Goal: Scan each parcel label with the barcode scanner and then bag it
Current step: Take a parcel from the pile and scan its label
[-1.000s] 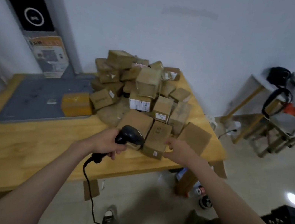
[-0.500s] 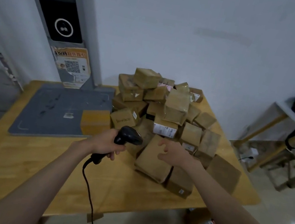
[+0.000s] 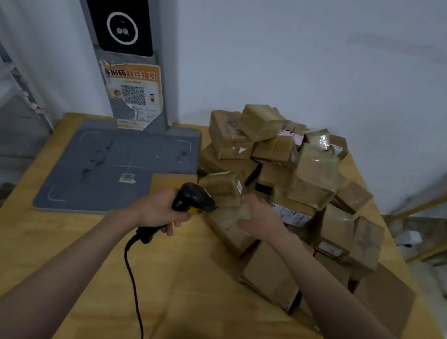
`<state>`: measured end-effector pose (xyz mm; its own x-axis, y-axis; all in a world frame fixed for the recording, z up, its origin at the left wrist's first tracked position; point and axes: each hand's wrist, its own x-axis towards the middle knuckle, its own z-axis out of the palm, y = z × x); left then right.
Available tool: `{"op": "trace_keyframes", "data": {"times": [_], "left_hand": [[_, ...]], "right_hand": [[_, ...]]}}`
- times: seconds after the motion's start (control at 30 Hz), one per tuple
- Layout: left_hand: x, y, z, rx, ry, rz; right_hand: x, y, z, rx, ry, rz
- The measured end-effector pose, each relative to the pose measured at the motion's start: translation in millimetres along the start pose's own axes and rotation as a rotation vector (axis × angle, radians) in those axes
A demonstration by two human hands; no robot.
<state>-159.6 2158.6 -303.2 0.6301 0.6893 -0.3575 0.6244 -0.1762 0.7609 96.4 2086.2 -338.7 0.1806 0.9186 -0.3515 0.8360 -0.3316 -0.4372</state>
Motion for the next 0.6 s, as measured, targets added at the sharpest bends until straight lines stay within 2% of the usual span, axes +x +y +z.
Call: {"op": "trace_keyframes", "data": {"times": [0.3, 0.6], "left_hand": [[29.1, -30.3, -11.1, -0.051, 0.008, -0.068], [57.2, -43.5, -8.6, -0.105, 0.016, -0.187]], "right_hand": [[82.6, -12.9, -0.1, 0.013, 0.033, 0.01], [165.1, 0.9, 5.6, 0.05, -0.048, 0.011]]}}
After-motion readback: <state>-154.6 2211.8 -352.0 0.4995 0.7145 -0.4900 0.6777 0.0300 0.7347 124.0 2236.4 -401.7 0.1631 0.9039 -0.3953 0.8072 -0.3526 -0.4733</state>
